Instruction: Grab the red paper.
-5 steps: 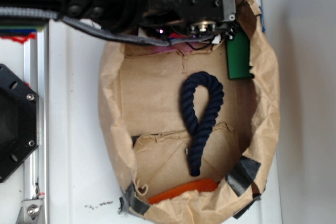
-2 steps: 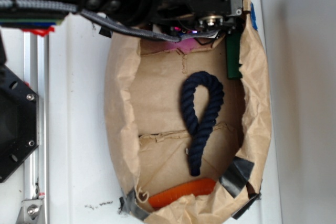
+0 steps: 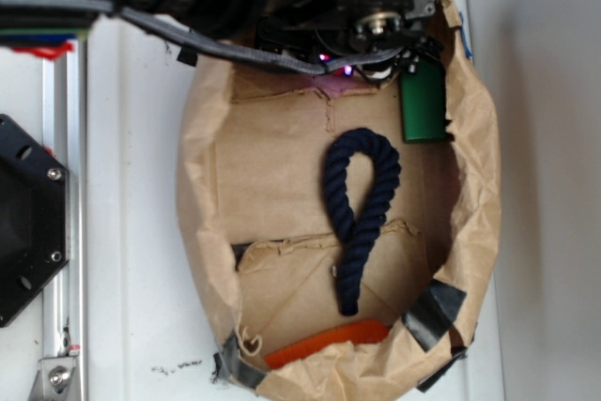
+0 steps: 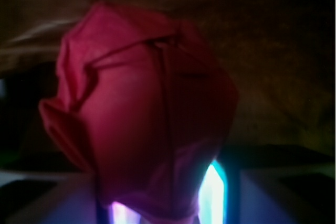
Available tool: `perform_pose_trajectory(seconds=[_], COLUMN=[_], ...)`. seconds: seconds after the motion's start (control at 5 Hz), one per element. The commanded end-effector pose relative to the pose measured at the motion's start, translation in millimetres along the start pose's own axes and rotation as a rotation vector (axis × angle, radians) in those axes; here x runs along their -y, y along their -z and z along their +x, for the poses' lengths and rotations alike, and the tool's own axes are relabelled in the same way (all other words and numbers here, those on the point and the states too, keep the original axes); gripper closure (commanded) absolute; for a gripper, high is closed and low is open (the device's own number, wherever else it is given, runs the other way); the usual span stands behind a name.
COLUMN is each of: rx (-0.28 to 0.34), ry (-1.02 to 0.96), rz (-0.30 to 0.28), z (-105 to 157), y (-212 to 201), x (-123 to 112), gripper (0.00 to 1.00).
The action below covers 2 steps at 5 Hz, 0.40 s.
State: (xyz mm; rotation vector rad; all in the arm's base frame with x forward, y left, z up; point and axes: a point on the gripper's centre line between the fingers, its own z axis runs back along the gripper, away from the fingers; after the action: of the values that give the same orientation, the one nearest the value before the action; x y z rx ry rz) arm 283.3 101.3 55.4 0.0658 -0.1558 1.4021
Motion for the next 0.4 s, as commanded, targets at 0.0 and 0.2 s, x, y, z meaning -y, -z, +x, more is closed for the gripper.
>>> perform_pose_trajectory(seconds=[0.0, 0.2], rx=[-0.040, -0.133], ry=[0.401, 0.615], rz=[-0.239, -0.236], z=[-68, -98], y=[-79, -103], x=[28, 14], gripper=[1.00, 1.00])
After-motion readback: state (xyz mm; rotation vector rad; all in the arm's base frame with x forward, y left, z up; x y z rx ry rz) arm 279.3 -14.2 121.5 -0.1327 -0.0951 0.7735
